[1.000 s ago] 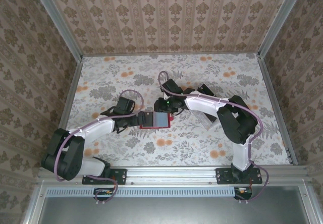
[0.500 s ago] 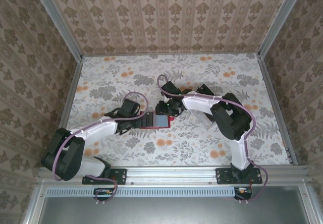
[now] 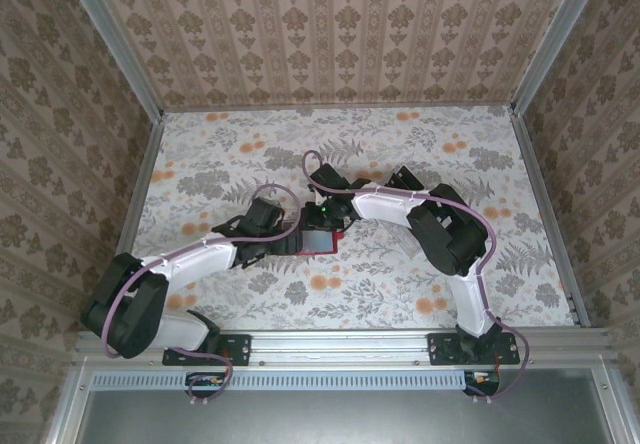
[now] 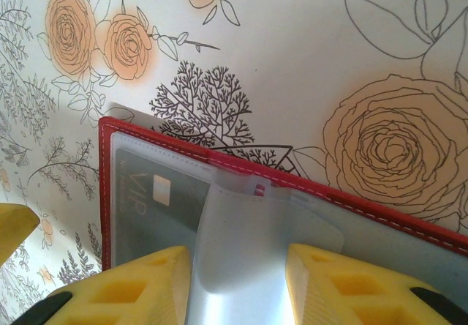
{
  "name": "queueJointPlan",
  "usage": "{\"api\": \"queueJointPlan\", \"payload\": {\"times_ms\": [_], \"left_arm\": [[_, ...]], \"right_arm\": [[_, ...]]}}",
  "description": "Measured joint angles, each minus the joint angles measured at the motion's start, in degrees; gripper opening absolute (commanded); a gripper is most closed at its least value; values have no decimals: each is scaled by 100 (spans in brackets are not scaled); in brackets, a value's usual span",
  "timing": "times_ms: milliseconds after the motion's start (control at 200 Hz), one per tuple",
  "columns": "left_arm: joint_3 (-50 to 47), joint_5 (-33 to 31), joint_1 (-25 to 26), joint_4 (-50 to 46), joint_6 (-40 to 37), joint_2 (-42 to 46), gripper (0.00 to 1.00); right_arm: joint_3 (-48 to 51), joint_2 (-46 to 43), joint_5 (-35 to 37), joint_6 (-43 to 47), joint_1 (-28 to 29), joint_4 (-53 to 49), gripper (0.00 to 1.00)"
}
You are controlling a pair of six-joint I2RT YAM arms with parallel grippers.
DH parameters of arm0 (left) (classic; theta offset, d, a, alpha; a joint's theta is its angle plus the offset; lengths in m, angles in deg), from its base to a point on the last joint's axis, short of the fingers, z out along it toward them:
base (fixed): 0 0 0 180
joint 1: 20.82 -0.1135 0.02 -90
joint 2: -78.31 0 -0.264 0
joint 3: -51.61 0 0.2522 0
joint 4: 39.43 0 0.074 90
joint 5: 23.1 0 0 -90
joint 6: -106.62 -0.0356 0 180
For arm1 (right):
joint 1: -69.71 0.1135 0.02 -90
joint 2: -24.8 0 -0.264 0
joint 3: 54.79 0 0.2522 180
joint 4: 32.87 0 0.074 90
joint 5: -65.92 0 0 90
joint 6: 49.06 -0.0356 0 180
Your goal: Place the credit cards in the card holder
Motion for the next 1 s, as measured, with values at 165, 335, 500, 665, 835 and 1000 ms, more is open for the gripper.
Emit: {"api": "queueJointPlan", "payload": {"times_ms": [165,335,500,665,835,1000], "left_arm": [[0,2,114,195,-2,-2,100],[0,-2,219,363,-2,-114,100],[2,0,387,643,-4,-323,100],[24,-24,505,793,-2,-511,100],[24,-162,557,826,2,-660,100],[-70,-280,566,986,85,-715,100]], "right_arm": [[0,2,-2,-17,0,13,42],[0,2,-15,-20,-9,15,42],[0,7,-24,-20,-9,15,42],[0,11,-33,-24,-9,20,43],[-9,11,-48,-66,-11,20,43],[-11,4,-90,-151,-52,20,44]]}}
